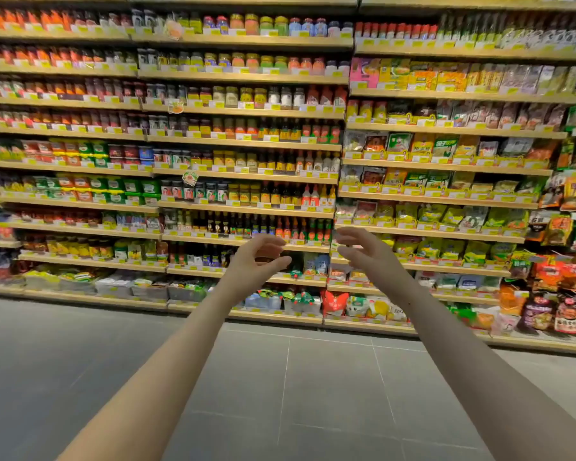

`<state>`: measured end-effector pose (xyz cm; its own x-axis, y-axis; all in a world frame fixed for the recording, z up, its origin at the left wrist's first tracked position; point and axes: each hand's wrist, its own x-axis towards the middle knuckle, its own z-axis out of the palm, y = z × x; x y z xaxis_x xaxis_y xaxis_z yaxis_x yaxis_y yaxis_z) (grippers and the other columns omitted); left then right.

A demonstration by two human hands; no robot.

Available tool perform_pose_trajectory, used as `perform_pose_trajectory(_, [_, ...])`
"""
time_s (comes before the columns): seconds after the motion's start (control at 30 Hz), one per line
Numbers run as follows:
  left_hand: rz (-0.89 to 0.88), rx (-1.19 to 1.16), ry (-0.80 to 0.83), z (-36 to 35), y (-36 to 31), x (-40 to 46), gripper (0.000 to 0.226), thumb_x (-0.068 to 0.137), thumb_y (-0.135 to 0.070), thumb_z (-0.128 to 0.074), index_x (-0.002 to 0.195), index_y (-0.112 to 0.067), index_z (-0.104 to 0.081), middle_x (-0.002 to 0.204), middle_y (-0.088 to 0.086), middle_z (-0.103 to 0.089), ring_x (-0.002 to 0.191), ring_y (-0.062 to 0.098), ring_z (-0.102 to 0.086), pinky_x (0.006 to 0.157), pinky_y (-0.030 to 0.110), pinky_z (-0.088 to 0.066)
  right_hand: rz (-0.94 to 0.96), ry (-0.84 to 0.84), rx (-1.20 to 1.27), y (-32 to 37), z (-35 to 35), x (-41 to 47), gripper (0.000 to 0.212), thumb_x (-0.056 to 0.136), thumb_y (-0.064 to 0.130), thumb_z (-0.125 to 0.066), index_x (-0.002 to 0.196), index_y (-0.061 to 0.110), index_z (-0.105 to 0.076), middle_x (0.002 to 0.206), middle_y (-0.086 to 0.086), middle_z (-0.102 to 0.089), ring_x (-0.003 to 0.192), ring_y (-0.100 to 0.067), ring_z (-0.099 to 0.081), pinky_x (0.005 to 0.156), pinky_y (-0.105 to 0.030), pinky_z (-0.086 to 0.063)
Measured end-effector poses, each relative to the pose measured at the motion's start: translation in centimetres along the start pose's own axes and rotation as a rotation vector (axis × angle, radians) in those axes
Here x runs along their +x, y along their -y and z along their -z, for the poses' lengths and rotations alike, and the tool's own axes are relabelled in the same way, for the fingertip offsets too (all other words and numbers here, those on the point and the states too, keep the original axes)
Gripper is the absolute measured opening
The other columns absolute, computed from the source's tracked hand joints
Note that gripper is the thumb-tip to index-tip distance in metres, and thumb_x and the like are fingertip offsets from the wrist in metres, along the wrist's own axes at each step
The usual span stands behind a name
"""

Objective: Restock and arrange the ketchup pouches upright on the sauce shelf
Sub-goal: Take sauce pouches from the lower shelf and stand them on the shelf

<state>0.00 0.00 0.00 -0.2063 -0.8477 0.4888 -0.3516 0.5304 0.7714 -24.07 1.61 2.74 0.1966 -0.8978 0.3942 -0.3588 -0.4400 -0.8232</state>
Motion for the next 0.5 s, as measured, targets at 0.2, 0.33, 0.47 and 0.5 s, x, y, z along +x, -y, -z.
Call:
perform_pose_trajectory(0.2, [0.156, -0.062, -0.026, -2.5, 10.6, 0.1, 0.02, 0.077, -0.027, -0.072, 0.092, -0.035, -0.062, 0.094, -0.005, -0.067, 0.089, 0.001, -0.063, 0.075, 0.01, -0.048, -0.184, 0.049, 0.056, -9.5, -4.5, 2.9, 0.023, 0.088, 0.026, -0.059, 0.109, 0.034, -0.056, 0.109, 0.006, -0.059, 0.097, -0.007, -0.059, 0.073, -0.024, -0.049])
perform_pose_trajectory(0.33, [0.246, -0.088, -0.022, -2.8, 18.5, 1.9, 0.024, 0.078, -0.019, -0.072, 0.089, -0.038, -0.061, 0.093, -0.005, -0.067, 0.083, -0.003, -0.063, 0.072, 0.006, -0.045, -0.284, 0.055, 0.081, -16.2, -8.1, 6.7, 0.019, 0.086, 0.029, -0.061, 0.104, 0.035, -0.06, 0.109, 0.005, -0.063, 0.097, -0.007, -0.06, 0.073, -0.021, -0.048])
perform_pose_trajectory(0.47, [0.322, -0.084, 0.031, -1.1, 25.6, 6.4, 0.022, 0.078, -0.023, -0.072, 0.088, -0.039, -0.06, 0.094, -0.007, -0.065, 0.083, 0.0, -0.061, 0.072, 0.009, -0.046, -0.374, 0.084, 0.092, -21.3, -11.5, 12.6, 0.019, 0.086, 0.028, -0.06, 0.098, 0.042, -0.061, 0.107, 0.007, -0.063, 0.099, -0.013, -0.061, 0.079, -0.028, -0.051])
perform_pose_trajectory(0.5, [0.336, -0.078, 0.052, -0.6, 27.1, 7.8, 0.021, 0.078, -0.024, -0.072, 0.089, -0.038, -0.06, 0.096, -0.006, -0.065, 0.085, 0.003, -0.062, 0.074, 0.014, -0.048, -0.397, 0.088, 0.103, -22.3, -12.2, 14.2, 0.02, 0.086, 0.028, -0.061, 0.098, 0.043, -0.06, 0.106, 0.006, -0.063, 0.1, -0.015, -0.061, 0.08, -0.029, -0.051])
